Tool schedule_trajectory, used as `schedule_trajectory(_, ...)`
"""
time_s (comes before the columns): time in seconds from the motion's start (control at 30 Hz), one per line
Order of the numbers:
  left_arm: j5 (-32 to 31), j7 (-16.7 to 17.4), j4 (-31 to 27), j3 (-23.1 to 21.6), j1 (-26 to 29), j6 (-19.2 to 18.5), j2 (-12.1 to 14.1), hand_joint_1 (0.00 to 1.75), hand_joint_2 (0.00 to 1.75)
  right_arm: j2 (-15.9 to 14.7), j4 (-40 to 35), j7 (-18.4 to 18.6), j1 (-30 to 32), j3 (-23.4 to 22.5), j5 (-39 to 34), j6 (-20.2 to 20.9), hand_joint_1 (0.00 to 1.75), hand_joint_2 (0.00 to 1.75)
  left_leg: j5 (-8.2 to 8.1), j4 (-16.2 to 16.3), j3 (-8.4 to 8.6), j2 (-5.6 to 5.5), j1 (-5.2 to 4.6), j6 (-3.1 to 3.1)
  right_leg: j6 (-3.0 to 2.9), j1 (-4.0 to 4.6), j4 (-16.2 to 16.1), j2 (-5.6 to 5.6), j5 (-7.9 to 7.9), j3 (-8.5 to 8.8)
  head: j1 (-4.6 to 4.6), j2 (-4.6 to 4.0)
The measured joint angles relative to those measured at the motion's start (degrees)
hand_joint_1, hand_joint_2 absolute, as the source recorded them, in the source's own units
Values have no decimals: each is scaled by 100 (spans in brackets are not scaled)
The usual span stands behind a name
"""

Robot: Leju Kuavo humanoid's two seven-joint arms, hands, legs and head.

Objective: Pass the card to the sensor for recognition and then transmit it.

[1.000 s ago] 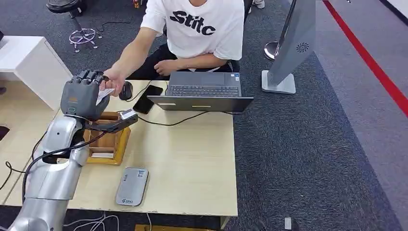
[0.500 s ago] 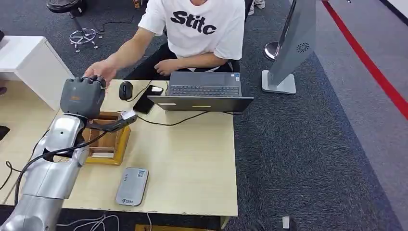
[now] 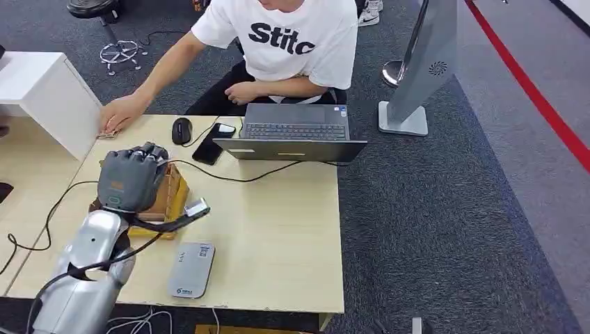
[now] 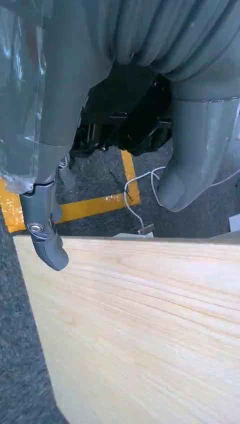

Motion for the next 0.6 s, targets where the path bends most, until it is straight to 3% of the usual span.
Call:
schedule_trajectory(0.2,364,-330,-633,-2,938,-118,11,175,175,-2,0,-100,81,-22,-116,31,0,175,-1,-2,-1,0,0,1,1,0,-1,-1,-1,1,0,-2)
schedule_trajectory(0.43,535,-244,-998,0,2185,-118,210,175,175,-42,-2,-184,205,-122,-247,55,0,175,-4,-3,-1,-2,2,-4,-3,0,-1,-2,-5,0,-2,0)
schedule_trajectory(0.6,660,-175,-1002,0,2612,-208,262,175,175,-55,-2,-181,225,-142,-192,-28,0,175,-4,-3,-2,-3,2,-4,-3,1,-1,-5,-5,0,0,0)
